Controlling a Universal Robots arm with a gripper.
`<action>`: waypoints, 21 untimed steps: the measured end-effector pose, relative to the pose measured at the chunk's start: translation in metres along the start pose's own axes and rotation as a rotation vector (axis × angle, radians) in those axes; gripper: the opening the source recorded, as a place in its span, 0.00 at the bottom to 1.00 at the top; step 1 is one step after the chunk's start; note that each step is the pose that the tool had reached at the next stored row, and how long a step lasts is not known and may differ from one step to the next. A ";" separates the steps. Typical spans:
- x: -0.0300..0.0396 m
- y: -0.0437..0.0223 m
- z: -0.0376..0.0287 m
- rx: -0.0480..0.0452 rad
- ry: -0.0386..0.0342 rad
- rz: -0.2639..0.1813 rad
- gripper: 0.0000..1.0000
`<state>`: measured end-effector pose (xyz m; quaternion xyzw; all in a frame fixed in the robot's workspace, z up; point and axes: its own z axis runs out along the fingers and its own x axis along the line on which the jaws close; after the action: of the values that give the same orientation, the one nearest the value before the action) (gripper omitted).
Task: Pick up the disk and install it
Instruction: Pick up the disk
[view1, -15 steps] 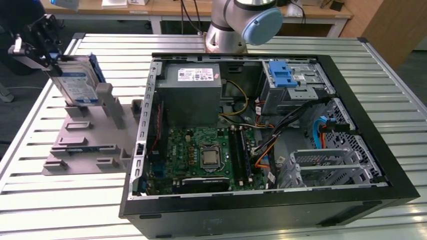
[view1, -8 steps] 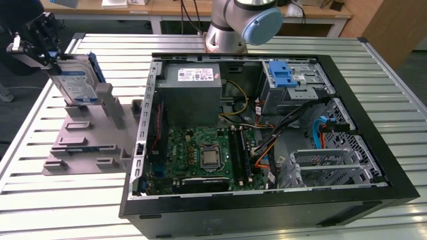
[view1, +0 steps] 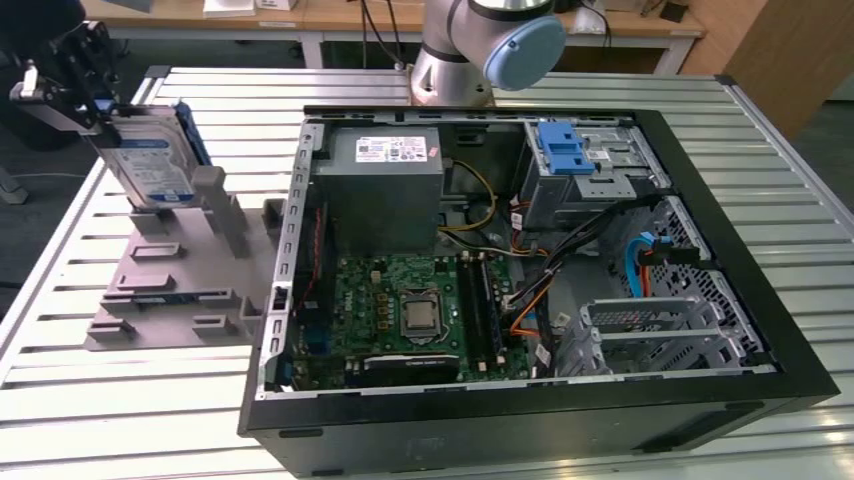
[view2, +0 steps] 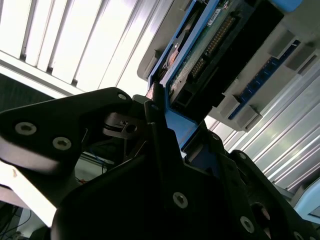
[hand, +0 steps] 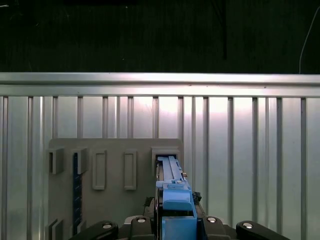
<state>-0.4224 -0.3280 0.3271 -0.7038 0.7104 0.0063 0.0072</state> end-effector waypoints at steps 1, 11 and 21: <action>0.0000 0.0000 -0.0005 0.0000 0.0000 0.000 0.36; -0.0001 0.0000 -0.0045 0.0000 0.0000 0.000 0.36; -0.0002 0.0000 -0.0093 0.0001 0.0000 0.000 0.36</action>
<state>-0.4224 -0.3280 0.3364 -0.7038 0.7103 0.0063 0.0073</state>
